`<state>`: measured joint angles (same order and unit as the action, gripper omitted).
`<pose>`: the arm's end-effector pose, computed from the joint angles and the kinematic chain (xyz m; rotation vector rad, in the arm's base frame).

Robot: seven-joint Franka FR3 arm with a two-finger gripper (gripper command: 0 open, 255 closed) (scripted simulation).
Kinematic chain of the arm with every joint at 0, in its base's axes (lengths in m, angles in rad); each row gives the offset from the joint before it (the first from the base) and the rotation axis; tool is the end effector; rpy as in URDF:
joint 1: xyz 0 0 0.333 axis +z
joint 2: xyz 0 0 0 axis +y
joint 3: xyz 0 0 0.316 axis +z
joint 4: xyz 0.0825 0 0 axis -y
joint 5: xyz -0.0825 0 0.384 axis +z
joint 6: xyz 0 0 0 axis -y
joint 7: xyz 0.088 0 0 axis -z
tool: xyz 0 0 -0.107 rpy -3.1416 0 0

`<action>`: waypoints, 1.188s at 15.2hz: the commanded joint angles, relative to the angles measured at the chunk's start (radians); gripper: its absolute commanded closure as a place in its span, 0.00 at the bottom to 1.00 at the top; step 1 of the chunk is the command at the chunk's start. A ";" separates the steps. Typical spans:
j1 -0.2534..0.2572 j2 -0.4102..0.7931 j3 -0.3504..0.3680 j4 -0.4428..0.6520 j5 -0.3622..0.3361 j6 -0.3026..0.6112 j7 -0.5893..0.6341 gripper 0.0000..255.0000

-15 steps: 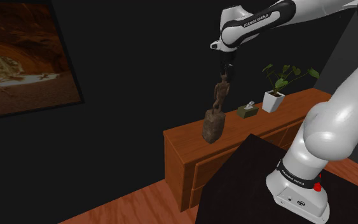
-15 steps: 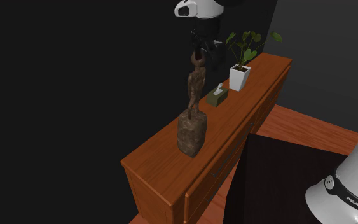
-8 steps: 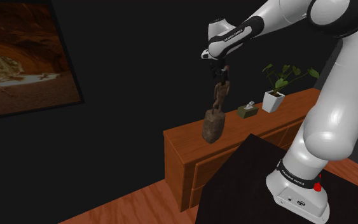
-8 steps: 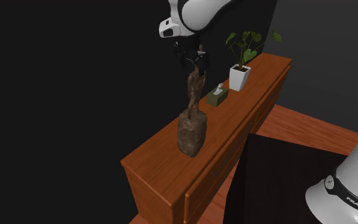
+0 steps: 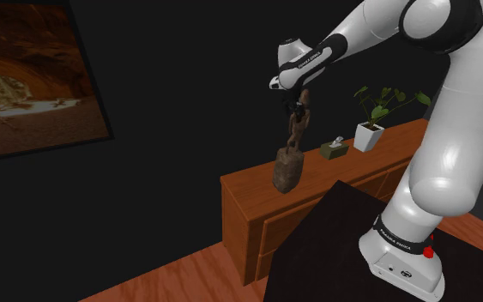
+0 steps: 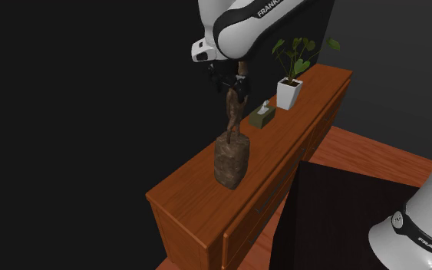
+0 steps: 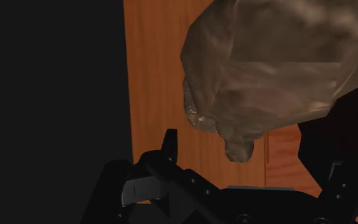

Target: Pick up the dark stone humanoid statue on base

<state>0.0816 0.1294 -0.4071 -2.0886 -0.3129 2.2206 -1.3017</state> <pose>0.5358 -0.1874 0.3709 2.4290 1.6068 -0.3121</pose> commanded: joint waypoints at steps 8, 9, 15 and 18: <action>0.000 0.002 0.000 -0.003 0.000 0.005 0.002 1.00; 0.000 0.002 0.000 -0.003 0.000 0.005 0.002 1.00; 0.004 -0.031 0.000 0.028 -0.002 -0.057 -0.011 1.00; 0.006 -0.049 0.001 0.049 -0.003 -0.094 -0.018 1.00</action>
<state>0.0880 0.0881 -0.4050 -2.0489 -0.3153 2.1385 -1.3150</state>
